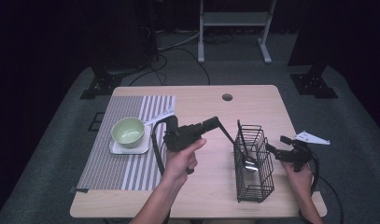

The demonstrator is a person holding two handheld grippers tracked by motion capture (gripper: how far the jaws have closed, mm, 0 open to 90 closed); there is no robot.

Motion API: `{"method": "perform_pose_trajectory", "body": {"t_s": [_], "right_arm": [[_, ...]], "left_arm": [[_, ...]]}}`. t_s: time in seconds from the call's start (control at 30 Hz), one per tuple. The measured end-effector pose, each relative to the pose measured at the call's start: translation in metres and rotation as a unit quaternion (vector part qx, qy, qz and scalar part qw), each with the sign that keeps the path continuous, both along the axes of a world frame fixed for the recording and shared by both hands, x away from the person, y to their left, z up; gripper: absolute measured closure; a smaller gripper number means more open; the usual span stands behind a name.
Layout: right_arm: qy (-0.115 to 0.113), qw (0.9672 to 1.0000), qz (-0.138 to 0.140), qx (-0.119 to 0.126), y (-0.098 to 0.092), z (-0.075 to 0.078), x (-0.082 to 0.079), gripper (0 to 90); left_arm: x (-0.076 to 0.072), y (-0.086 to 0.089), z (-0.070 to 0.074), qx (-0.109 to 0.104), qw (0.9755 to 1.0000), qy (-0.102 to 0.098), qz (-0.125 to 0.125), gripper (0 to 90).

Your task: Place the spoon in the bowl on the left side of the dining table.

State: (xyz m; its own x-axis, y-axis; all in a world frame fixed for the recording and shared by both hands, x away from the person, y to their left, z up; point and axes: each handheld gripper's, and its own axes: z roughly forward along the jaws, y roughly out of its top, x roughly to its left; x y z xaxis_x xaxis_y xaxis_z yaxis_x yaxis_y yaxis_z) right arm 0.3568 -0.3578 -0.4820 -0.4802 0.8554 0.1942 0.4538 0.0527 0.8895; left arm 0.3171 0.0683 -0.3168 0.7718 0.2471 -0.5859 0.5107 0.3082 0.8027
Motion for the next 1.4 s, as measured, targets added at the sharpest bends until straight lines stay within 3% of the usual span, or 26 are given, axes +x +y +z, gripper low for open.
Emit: {"method": "perform_pose_trajectory", "body": {"t_s": [0.43,0.73,1.07,1.1,1.13,1.4], "right_arm": [[0.002,1.0,-0.001,-0.003,0.001,0.0,0.0,13.0],[0.002,1.0,-0.002,-0.003,0.001,0.0,0.0,13.1],[0.002,1.0,-0.001,-0.003,0.001,0.0,0.0,13.1],[0.002,1.0,-0.001,-0.003,0.001,0.0,0.0,13.0],[0.002,1.0,-0.001,-0.003,0.001,0.0,0.0,13.1],[0.002,1.0,-0.001,-0.002,0.0,0.0,0.0,13.0]], "left_arm": [[0.004,0.035,0.012,-0.024,0.9989,0.0,0.04,89.6],[0.01,0.073,0.011,-0.024,0.9959,0.004,0.087,89.7],[0.016,0.121,0.004,-0.022,0.9887,0.017,0.148,89.7],[0.016,0.129,0.003,-0.019,0.9871,0.017,0.158,89.7],[0.016,0.129,0.003,-0.019,0.9871,0.017,0.158,89.7],[0.02,0.165,-0.003,-0.013,0.9787,0.027,0.203,89.7]]}}
